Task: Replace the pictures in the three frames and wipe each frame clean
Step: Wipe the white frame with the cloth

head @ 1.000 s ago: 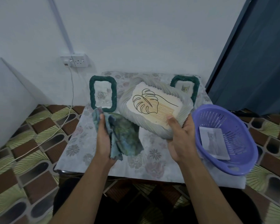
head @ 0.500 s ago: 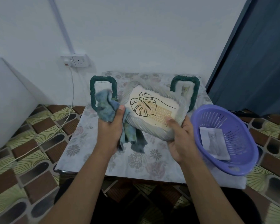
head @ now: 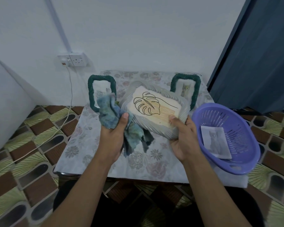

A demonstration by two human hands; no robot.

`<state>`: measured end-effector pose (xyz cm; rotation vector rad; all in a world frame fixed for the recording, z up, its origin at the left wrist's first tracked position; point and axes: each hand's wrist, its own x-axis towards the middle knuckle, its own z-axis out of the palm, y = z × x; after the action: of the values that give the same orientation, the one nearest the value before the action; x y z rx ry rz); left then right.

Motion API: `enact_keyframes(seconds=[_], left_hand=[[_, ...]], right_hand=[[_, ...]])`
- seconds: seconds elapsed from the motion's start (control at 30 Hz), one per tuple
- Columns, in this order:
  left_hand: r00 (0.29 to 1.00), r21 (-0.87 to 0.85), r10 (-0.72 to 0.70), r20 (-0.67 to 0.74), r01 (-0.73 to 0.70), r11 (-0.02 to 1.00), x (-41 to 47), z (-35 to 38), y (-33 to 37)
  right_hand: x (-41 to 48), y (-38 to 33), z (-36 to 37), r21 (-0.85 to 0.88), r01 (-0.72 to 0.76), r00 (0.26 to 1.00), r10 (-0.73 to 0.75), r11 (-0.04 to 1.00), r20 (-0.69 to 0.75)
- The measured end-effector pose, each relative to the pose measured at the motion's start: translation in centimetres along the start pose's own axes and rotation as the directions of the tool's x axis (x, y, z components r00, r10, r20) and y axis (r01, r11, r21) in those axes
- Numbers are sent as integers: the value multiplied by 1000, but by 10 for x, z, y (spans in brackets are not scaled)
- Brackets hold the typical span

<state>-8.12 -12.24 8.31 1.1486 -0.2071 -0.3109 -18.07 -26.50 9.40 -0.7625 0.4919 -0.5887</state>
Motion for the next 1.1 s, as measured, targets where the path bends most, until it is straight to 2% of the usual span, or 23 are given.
enact_keyframes(seconds=[0.13,0.2,0.3,0.4,0.5,0.57,0.67,0.83,0.97,1.1], left_hand=[[991,88,74,-114,-64,994,0,5,0],[967,118,119,-227,-94,988,3,9,0],[926,77,141,-351,-122,990,8,13,1],[948,-14,73,-311,-81,997,7,14,4],[984,-104,4,-179,-23,994,3,8,1],[993,-118,-21,-115,7,993,2,5,-1],[995,-106,-11,-95,1,994,0,5,-1],[968,-61,62,-244,-79,995,-1,16,1],[902,-27,60,-428,-79,997,6,20,1],[897,-122,-32,-440,-25,992,7,21,5]], right_hand=[[0,0,4,-28,11,999,-10,1000,45],[-2,2,8,-46,31,997,-28,998,71],[-4,6,14,-53,60,995,-56,997,86],[-4,7,17,-44,75,995,-71,996,74],[-2,4,16,-42,65,996,-62,997,61],[-2,2,14,-44,54,997,-51,998,50],[-2,1,12,-49,36,998,-33,998,48],[-6,5,14,-40,34,997,-31,999,71],[-11,13,17,-41,17,999,-15,999,53],[-12,15,16,-12,-14,1000,15,1000,18]])
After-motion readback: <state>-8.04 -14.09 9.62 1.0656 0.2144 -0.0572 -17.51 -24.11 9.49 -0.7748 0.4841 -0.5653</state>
